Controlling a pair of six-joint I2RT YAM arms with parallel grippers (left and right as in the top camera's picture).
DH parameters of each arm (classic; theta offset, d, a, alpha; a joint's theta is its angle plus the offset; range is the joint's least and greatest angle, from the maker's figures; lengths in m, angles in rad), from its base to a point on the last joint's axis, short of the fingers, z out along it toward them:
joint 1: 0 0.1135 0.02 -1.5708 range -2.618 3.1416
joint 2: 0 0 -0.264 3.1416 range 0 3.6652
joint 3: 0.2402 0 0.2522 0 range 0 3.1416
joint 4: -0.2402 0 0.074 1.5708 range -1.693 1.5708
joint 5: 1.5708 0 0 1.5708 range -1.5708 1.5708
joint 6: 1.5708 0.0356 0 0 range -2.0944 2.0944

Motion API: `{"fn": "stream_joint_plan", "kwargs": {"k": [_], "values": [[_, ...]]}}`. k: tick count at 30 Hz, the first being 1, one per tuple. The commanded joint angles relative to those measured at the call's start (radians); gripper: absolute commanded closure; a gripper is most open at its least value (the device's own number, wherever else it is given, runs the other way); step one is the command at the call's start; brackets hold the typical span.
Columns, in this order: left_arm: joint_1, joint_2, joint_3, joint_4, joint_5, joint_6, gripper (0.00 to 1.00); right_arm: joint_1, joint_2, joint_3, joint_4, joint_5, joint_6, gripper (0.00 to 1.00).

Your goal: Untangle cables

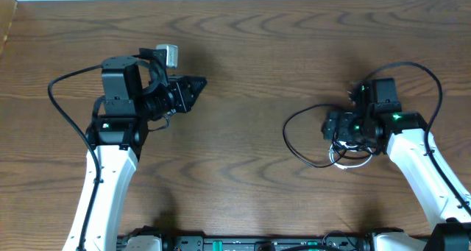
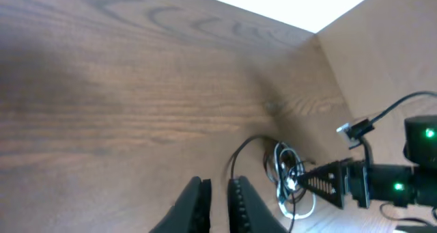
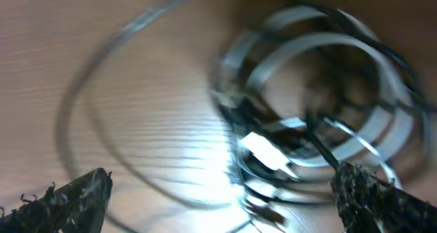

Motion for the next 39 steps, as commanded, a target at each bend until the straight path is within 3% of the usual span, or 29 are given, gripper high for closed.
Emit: {"fn": "stream_joint_plan", "kwargs": {"k": [1, 7, 11, 15, 23, 32, 39], "values": [[-0.012, -0.011, -0.005, -0.015, -0.001, 0.017, 0.78, 0.004, 0.004, 0.001, -0.009, 0.104, 0.089, 0.02], [-0.089, -0.011, -0.006, -0.015, -0.002, 0.051, 0.64, 0.038, 0.031, 0.0, 0.007, 0.088, 0.09, 0.22], [-0.142, -0.011, -0.006, -0.018, -0.005, 0.051, 0.62, 0.062, 0.087, 0.0, 0.014, 0.089, 0.09, 0.29], [-0.174, -0.011, -0.006, -0.034, -0.005, 0.051, 0.58, 0.069, 0.158, 0.0, 0.035, 0.092, 0.113, 0.41], [-0.177, -0.011, -0.006, -0.055, -0.005, 0.055, 0.57, 0.069, 0.175, 0.0, 0.065, 0.088, 0.131, 0.51], [-0.177, -0.011, -0.006, -0.099, -0.005, 0.055, 0.57, 0.07, 0.175, -0.024, 0.067, 0.089, 0.132, 0.53], [-0.177, -0.011, -0.006, -0.143, -0.005, 0.055, 0.56, 0.07, 0.176, -0.077, 0.132, 0.099, 0.13, 0.38]]}}
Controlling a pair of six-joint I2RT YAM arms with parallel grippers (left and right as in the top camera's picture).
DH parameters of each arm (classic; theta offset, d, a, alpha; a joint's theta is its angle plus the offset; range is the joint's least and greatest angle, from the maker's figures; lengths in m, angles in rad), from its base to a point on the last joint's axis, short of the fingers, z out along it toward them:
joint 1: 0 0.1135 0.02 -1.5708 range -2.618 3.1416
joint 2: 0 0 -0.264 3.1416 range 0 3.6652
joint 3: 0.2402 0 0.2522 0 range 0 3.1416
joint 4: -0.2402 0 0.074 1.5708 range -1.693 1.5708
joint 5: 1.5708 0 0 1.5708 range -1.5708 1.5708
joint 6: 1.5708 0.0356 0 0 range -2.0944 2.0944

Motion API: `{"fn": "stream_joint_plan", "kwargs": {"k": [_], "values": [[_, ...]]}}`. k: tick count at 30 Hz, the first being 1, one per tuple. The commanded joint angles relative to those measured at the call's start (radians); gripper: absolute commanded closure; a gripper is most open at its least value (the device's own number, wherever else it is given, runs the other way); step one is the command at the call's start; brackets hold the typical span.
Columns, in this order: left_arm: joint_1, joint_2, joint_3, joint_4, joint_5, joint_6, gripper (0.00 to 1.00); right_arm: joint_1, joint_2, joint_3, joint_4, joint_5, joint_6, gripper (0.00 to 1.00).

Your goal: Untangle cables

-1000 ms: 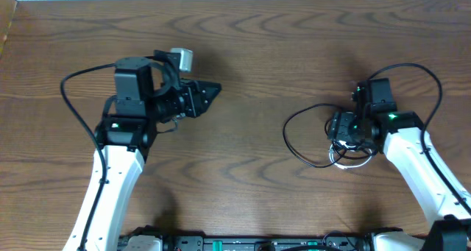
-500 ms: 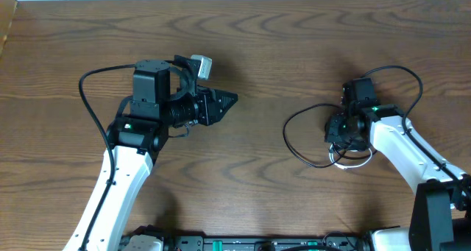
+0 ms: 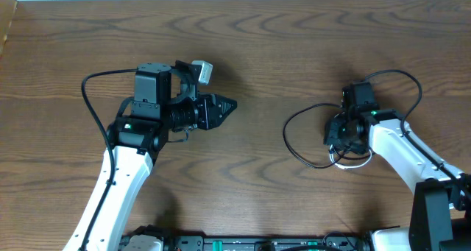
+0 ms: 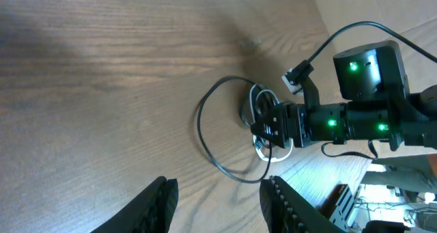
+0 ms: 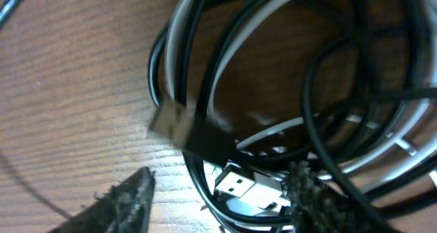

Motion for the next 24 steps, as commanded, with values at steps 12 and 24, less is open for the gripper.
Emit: {"fn": "stream_joint_plan", "kwargs": {"k": [12, 24], "values": [[-0.003, -0.011, -0.006, -0.025, -0.004, 0.015, 0.56, 0.008, 0.004, -0.046, 0.064, -0.12, -0.109, 0.99], [-0.003, -0.011, -0.006, -0.104, -0.005, 0.095, 0.5, 0.005, -0.021, -0.044, 0.425, -0.852, -0.224, 0.99]]}}
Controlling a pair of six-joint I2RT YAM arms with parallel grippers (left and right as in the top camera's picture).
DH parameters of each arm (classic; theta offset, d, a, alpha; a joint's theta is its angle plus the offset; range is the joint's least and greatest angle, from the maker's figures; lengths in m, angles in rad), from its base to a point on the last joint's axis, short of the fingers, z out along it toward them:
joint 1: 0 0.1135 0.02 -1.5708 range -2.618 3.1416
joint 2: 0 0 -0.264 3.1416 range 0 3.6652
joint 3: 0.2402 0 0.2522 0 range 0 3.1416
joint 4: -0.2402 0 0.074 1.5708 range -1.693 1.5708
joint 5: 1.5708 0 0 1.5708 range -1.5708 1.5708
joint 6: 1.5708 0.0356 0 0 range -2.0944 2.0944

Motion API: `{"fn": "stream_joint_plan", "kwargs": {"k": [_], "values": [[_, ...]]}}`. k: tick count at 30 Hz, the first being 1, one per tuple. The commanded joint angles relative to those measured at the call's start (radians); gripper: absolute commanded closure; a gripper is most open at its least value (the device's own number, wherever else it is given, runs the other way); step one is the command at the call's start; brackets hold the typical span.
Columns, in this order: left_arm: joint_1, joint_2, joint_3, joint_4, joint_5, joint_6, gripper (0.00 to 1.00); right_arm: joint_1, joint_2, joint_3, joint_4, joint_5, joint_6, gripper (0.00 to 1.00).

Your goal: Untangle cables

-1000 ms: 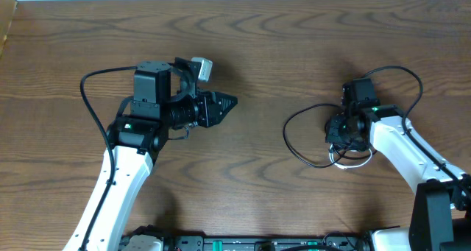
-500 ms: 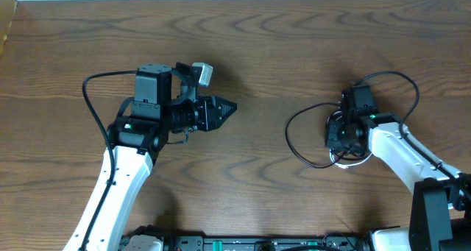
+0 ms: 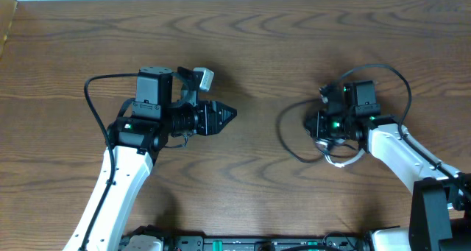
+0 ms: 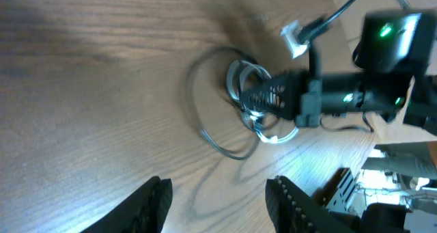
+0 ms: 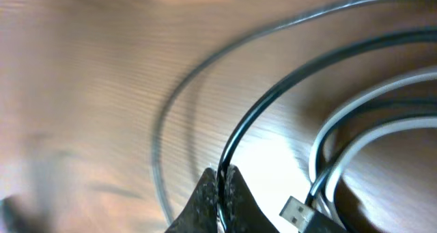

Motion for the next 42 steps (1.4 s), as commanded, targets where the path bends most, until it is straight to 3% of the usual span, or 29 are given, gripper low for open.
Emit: {"fn": "stream_joint_plan", "kwargs": {"k": [1, 15, 19, 26, 27, 32, 33, 42], "values": [[-0.002, -0.011, -0.006, -0.011, -0.004, 0.044, 0.5, 0.005, -0.027, 0.002, 0.09, -0.34, -0.023, 0.99], [-0.021, 0.003, -0.033, -0.013, -0.004, 0.064, 0.37, 0.005, -0.195, 0.029, 0.147, -0.369, 0.021, 0.99], [-0.045, 0.042, -0.063, 0.014, -0.004, 0.127, 0.31, 0.003, -0.254, 0.029, 0.14, -0.369, 0.021, 0.99], [-0.06, 0.134, -0.076, 0.115, 0.086, 0.129, 0.3, -0.01, -0.307, 0.029, -0.144, 0.074, 0.021, 0.98], [-0.06, 0.142, -0.076, 0.121, 0.095, 0.129, 0.3, -0.01, -0.306, 0.029, -0.194, 0.15, 0.022, 0.92], [-0.084, 0.196, -0.076, 0.155, 0.096, 0.129, 0.3, -0.006, -0.304, 0.029, -0.338, 0.411, 0.036, 0.37], [-0.093, 0.207, -0.076, 0.164, 0.097, 0.129, 0.3, -0.004, -0.301, 0.029, -0.352, 0.451, 0.036, 0.31], [-0.193, 0.262, -0.076, 0.238, 0.097, 0.121, 0.29, 0.021, -0.195, 0.028, -0.329, 0.487, 0.037, 0.23]]}}
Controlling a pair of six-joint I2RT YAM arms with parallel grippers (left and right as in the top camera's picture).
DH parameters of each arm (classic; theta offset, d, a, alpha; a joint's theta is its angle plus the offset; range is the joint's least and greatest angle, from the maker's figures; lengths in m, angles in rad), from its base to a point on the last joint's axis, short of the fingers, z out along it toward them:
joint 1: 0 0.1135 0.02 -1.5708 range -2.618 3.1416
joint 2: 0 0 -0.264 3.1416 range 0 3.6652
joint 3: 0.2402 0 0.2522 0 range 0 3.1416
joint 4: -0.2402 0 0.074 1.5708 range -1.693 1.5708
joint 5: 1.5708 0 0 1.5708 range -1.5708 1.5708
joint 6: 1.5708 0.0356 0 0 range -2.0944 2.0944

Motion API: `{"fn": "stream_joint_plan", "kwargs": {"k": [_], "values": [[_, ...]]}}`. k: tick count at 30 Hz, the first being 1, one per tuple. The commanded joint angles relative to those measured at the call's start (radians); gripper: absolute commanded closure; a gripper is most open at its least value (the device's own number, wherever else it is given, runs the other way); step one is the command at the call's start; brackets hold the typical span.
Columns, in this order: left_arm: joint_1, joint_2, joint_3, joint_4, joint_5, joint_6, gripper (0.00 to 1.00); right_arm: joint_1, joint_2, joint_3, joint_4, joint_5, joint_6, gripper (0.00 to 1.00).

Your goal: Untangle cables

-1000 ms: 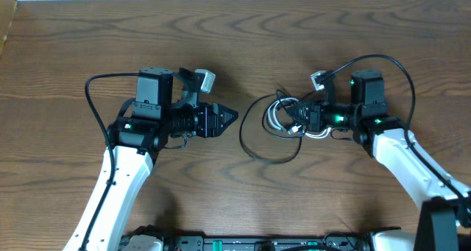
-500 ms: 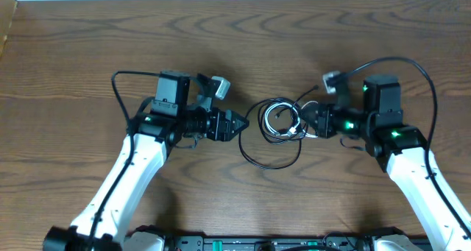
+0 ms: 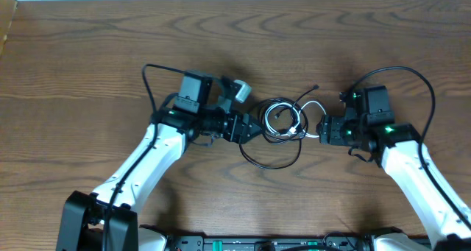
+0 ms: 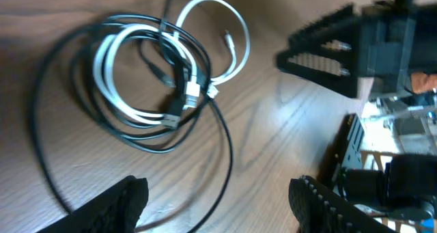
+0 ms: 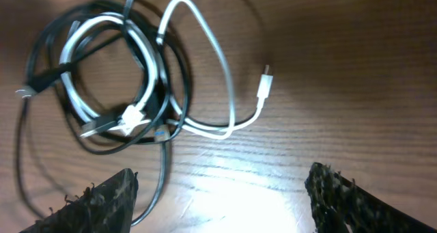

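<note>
A tangle of black and white cables [image 3: 282, 121] lies on the table's middle; a wide black loop [image 3: 269, 161] trails off its near side. My left gripper [image 3: 256, 129] stands open just left of it, nothing between the fingers. My right gripper [image 3: 322, 130] stands open just right of it, likewise empty. In the left wrist view the coil [image 4: 156, 74] lies ahead of the open left gripper [image 4: 222, 212]. In the right wrist view the coil [image 5: 109, 76] lies ahead-left of the open right gripper [image 5: 225, 206], and a white cable's plug end [image 5: 265, 83] points free.
The wooden table [image 3: 368, 37] runs out to a white strip along the far edge. The right arm's own black lead [image 3: 412, 78] arcs above its wrist. The left arm's lead [image 3: 151, 71] loops behind its camera.
The tangle now lies at the table's middle, left of where it was. My right gripper was shut on a black cable and is now open, clear of the cables. My left gripper has moved right, up to the tangle.
The tangle lay at the right under my open right gripper, the left gripper shut far to the left. Then the left gripper was open and nearer. Then the right was shut on a black cable. Now the tangle lies in the middle between both open grippers.
</note>
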Motion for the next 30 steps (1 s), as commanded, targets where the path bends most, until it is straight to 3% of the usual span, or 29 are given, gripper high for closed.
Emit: {"fn": "stream_joint_plan", "kwargs": {"k": [1, 3, 5, 15, 17, 18, 19, 20, 24, 27, 30], "values": [[-0.039, 0.006, -0.008, 0.005, 0.016, 0.005, 0.29, 0.01, 0.06, 0.009, 0.026, 0.064, 0.003, 0.23], [-0.055, 0.006, -0.008, 0.005, 0.016, 0.005, 0.29, 0.01, 0.108, 0.008, 0.06, 0.069, 0.003, 0.22], [-0.066, 0.006, -0.008, 0.005, 0.016, 0.006, 0.2, 0.014, 0.154, 0.008, 0.094, 0.053, 0.003, 0.22], [-0.076, 0.006, -0.008, -0.004, 0.015, 0.006, 0.14, 0.066, 0.309, 0.009, 0.233, -0.026, 0.003, 0.24], [-0.076, 0.006, -0.008, -0.006, 0.011, 0.006, 0.14, 0.089, 0.331, 0.008, 0.253, -0.026, 0.003, 0.43], [-0.076, 0.006, -0.008, -0.006, 0.01, 0.006, 0.13, 0.098, 0.34, 0.009, 0.262, -0.026, 0.003, 0.66], [-0.076, 0.006, -0.008, -0.006, 0.003, 0.006, 0.12, 0.105, 0.344, 0.009, 0.268, -0.026, 0.006, 0.95], [-0.077, 0.006, -0.009, -0.008, -0.007, 0.006, 0.09, 0.111, 0.346, 0.009, 0.272, -0.025, 0.022, 0.99], [-0.085, 0.007, -0.018, -0.036, -0.111, 0.007, 0.03, 0.114, 0.335, 0.009, 0.273, 0.008, 0.068, 0.99], [-0.096, 0.008, -0.04, -0.032, -0.219, 0.021, 0.03, 0.108, 0.294, 0.013, 0.259, 0.078, 0.129, 0.99], [-0.105, 0.008, -0.058, -0.018, -0.321, 0.033, 0.02, 0.086, 0.223, 0.028, 0.257, 0.025, 0.138, 0.99]]}}
